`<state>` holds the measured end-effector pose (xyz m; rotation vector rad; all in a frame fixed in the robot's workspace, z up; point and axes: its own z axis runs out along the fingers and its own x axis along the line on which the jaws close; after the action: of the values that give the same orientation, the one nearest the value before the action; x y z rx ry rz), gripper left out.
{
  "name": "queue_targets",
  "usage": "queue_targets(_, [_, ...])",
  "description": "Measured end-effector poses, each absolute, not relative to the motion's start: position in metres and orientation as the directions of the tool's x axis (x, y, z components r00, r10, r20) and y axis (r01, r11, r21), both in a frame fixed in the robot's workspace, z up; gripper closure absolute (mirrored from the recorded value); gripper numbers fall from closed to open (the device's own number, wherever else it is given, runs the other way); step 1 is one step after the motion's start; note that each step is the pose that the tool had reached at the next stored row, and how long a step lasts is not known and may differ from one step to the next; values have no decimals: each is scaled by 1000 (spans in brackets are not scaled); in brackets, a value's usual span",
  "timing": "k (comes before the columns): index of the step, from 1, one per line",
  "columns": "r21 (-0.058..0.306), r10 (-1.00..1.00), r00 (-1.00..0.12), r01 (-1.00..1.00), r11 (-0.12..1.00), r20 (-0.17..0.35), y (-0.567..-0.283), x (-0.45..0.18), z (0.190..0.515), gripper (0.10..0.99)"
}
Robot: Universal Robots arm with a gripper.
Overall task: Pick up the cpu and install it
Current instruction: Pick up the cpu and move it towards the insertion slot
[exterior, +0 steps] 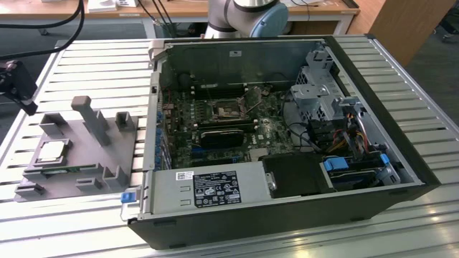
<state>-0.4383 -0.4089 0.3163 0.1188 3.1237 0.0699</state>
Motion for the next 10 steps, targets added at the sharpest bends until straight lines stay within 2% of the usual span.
queue_targets(10, [46, 76, -997, 76, 996, -13, -411, -438, 311, 380])
